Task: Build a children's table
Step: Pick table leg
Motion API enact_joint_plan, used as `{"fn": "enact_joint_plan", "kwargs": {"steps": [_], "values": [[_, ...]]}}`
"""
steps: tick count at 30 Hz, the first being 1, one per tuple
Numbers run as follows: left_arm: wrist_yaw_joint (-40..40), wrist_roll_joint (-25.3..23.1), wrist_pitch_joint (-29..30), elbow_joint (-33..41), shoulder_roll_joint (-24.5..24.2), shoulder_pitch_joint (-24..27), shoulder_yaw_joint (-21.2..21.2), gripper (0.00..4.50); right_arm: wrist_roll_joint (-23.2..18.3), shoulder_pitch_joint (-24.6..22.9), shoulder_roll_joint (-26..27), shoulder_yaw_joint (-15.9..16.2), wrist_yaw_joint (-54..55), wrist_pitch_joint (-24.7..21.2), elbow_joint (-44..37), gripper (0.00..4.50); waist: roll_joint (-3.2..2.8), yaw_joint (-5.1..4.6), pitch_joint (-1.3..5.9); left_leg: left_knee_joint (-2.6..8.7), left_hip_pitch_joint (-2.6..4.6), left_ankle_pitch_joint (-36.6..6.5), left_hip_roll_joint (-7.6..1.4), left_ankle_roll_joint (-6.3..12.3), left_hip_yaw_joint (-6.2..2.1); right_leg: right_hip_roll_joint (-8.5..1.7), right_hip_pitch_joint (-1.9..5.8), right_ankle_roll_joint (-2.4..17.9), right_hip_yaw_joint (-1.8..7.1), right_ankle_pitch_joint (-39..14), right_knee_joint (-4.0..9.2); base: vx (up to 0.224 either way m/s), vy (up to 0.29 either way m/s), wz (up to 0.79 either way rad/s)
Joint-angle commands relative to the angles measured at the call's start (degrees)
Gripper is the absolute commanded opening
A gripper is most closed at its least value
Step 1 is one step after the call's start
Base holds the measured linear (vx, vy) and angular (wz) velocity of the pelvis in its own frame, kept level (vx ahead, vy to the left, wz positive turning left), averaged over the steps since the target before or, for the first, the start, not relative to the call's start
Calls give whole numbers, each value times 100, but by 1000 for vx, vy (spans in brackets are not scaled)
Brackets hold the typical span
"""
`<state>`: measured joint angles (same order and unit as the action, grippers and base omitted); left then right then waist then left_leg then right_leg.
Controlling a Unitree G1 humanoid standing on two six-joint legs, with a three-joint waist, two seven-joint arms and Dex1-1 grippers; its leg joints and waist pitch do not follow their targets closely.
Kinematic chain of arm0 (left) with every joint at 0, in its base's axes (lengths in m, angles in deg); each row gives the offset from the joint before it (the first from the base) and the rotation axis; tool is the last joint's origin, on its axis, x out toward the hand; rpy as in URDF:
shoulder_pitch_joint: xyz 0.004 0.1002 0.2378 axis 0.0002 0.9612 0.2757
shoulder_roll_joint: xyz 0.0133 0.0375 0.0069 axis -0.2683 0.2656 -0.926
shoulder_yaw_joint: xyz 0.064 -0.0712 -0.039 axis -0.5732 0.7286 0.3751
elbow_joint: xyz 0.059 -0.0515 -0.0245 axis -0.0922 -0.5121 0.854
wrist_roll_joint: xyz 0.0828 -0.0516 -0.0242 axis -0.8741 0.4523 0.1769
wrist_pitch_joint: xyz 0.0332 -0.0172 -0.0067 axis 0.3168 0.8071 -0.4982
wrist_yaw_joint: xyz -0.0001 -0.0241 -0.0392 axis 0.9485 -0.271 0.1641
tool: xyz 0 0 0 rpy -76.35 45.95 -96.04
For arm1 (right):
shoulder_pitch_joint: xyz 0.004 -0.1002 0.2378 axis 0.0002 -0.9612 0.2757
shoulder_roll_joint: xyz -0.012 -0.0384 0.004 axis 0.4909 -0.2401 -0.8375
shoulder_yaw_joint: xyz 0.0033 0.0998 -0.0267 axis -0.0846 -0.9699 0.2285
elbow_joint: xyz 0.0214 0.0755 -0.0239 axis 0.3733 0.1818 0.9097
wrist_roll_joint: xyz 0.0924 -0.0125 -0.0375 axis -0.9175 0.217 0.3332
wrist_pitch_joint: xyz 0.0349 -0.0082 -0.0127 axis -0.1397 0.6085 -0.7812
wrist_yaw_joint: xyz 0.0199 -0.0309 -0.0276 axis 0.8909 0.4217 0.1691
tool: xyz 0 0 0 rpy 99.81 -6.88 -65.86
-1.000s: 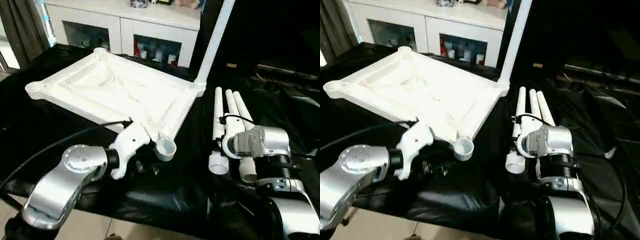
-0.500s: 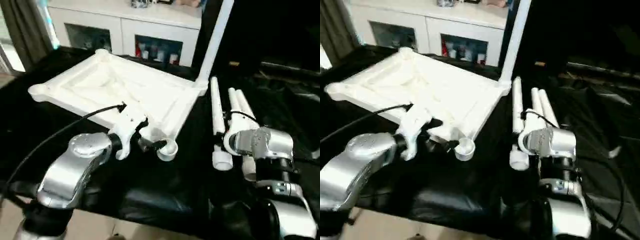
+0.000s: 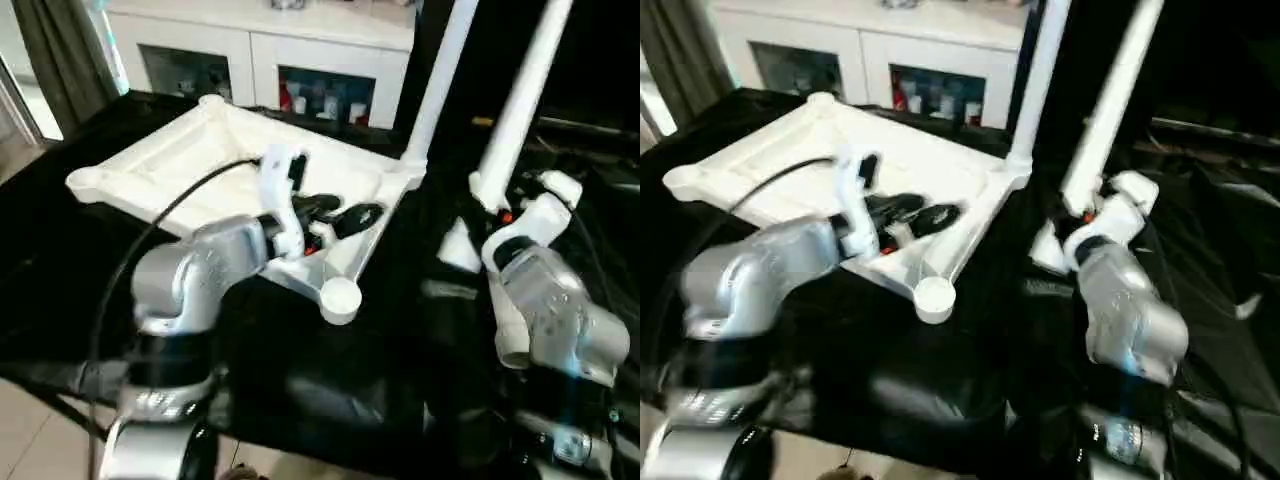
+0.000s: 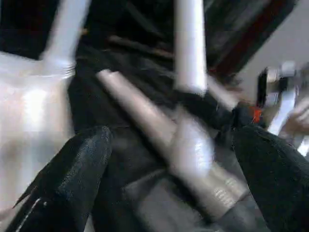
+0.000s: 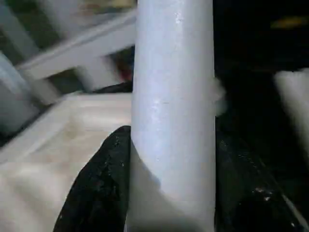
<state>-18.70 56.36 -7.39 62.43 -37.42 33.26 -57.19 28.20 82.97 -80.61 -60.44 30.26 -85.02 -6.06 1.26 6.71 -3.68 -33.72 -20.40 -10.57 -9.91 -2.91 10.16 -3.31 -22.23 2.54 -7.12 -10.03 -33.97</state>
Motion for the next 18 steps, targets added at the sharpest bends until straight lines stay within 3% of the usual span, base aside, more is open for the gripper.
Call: {"fn": "enact_joint_plan", "kwargs": {"steps": [1, 2, 3, 5, 6, 10, 14, 17, 18], "values": [[43, 294, 25, -288, 192, -328, 125, 450, -189, -332, -352, 729, -691, 125, -499, 188, 18, 62, 424, 337, -5, -546, -304, 333, -138, -606, 360, 287, 390, -1478, 503, 0, 0, 0], [45, 314, 4, -339, 221, -378, 137, 450, -203, -370, -385, 797, -739, 117, -534, 188, 13, 83, 431, 331, 36, -582, -325, 315, -136, -618, 337, 262, 403, -1523, 505, 0, 0, 0], [42, 345, -99, -530, 312, -549, 144, 450, -239, -475, -491, 1013, -896, 102, -638, 188, 25, 61, 408, 340, 3, -620, -303, 339, -136, -602, 346, 213, 394, -1699, 541, 0, 0, 0], [34, 317, -187, -680, 359, -639, 121, 450, -245, -491, -533, 1114, -975, 86, -677, 188, 34, 47, 403, 348, -12, -678, -298, 309, -153, -616, 350, 167, 375, -1979, 559, 0, 0, 0], [55, 237, -301, -976, 419, -765, 73, 450, -223, -534, -577, 1255, -1136, 80, -773, 188, 34, 59, 397, 336, 29, -720, -296, 282, -139, -614, 312, 109, 384, -2135, 591, 0, 0, 0], [227, 35, -542, -1410, 527, -854, 1, 450, -162, -582, -625, 1453, -1289, 116, -853, 188, 34, 103, 408, 359, 25, -765, -314, 272, -169, -598, 319, -85, 371, -2169, 599, 0, 0, 0], [500, -82, -766, -1637, 555, -884, 9, 450, -55, -630, -775, 1742, -1275, 382, -788, 188, 22, 150, 434, 361, 28, -646, -373, 272, -188, -639, 315, 122, 392, -1778, 547, 0, 0, 0], [634, -8, -800, -1653, 513, -890, 168, 450, -1, -568, -778, 1764, -1232, 425, -732, 188, 64, 154, 438, 349, 17, -568, -376, 293, -172, -653, 325, 312, 407, -1480, 494, 0, 0, 0], [649, 13, -811, -1649, 505, -896, 200, 450, 16, -557, -799, 1782, -1241, 419, -731, 188, 52, 158, 436, 346, 14, -545, -370, 303, -170, -656, 327, 347, 409, -1447, 486, 0, 0, 0]]}}
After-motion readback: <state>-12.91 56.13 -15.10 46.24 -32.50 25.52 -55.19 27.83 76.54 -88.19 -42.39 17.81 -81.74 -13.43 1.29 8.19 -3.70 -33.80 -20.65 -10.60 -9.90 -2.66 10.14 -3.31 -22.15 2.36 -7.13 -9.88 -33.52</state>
